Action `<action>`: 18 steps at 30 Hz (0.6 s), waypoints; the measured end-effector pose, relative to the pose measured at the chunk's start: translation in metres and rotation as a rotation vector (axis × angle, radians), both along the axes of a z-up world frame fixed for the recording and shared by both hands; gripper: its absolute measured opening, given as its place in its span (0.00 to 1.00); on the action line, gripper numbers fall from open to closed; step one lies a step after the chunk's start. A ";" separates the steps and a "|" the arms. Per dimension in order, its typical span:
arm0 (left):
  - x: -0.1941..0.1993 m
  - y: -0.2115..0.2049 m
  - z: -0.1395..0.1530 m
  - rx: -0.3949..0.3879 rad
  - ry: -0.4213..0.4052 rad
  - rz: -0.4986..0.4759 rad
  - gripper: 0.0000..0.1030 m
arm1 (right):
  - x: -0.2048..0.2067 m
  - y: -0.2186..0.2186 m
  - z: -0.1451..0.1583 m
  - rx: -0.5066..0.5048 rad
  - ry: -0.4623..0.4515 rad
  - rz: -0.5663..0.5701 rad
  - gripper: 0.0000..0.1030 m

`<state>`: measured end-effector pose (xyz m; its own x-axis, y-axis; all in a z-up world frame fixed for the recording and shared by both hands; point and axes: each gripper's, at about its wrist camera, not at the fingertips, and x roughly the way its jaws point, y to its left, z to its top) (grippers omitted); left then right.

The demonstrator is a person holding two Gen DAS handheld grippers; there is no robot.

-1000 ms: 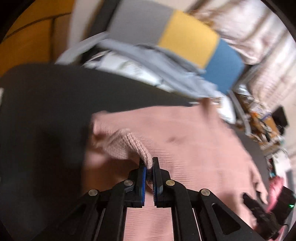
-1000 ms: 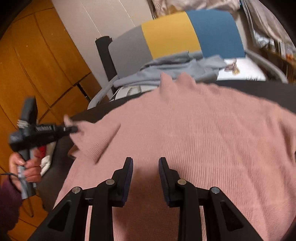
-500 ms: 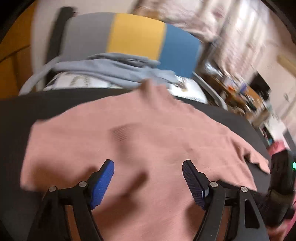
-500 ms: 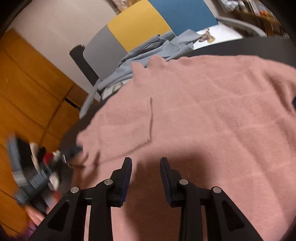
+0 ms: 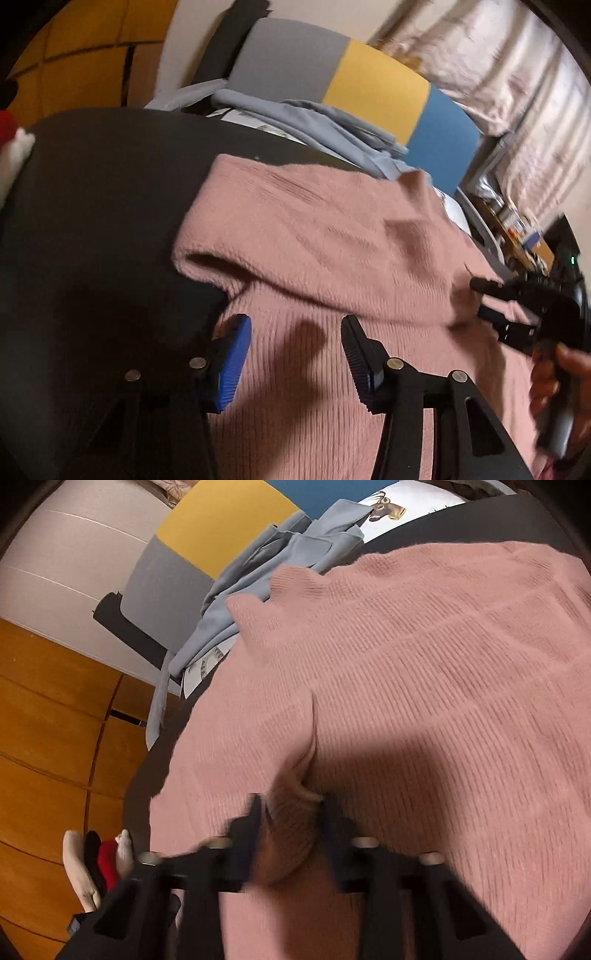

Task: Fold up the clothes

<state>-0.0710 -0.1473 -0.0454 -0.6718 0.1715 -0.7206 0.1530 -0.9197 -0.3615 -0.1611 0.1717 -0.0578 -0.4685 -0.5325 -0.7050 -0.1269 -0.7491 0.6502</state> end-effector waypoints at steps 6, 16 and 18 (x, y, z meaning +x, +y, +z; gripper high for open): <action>-0.019 0.007 -0.004 -0.097 0.004 -0.009 0.51 | -0.011 0.014 0.034 -0.041 0.114 -0.007 0.09; -0.008 -0.021 -0.011 0.075 0.062 0.023 0.54 | -0.016 0.053 0.057 0.142 0.225 -0.020 0.09; -0.007 -0.022 -0.010 0.083 0.062 0.036 0.54 | -0.019 0.054 0.043 0.167 0.202 -0.014 0.09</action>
